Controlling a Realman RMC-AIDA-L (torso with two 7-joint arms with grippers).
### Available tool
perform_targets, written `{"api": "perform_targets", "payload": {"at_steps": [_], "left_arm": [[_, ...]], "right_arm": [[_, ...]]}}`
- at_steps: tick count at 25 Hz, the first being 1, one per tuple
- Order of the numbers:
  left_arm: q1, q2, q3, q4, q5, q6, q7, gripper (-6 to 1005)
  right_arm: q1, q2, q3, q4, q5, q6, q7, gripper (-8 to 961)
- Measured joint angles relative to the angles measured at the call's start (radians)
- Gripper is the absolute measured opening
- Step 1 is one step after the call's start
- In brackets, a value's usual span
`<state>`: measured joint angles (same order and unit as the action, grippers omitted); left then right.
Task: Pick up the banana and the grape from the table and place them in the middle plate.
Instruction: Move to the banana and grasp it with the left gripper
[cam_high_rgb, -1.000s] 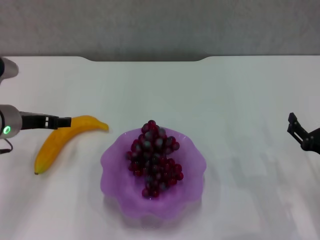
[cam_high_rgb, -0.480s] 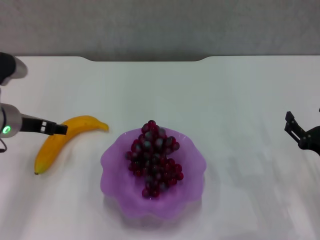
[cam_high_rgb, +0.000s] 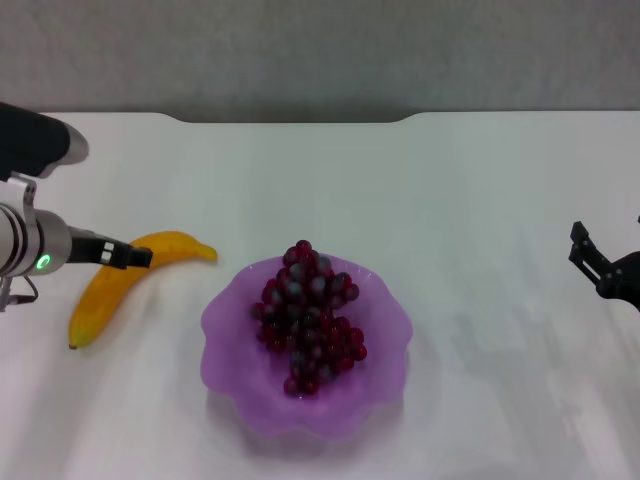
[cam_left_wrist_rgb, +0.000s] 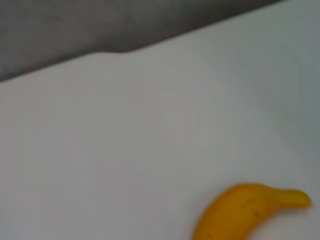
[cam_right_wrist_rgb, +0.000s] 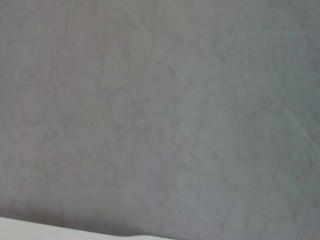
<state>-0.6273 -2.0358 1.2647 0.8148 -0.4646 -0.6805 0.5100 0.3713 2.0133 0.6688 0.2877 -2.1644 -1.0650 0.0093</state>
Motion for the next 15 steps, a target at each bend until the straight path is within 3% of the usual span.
{"api": "perform_targets", "payload": {"at_steps": [15], "left_arm": [[-0.032, 0.007, -0.04, -0.089, 0.001, 0.052, 0.004, 884]], "right_arm": [[0.005, 0.001, -0.011, 0.004, 0.0, -0.006, -0.002, 892]]}}
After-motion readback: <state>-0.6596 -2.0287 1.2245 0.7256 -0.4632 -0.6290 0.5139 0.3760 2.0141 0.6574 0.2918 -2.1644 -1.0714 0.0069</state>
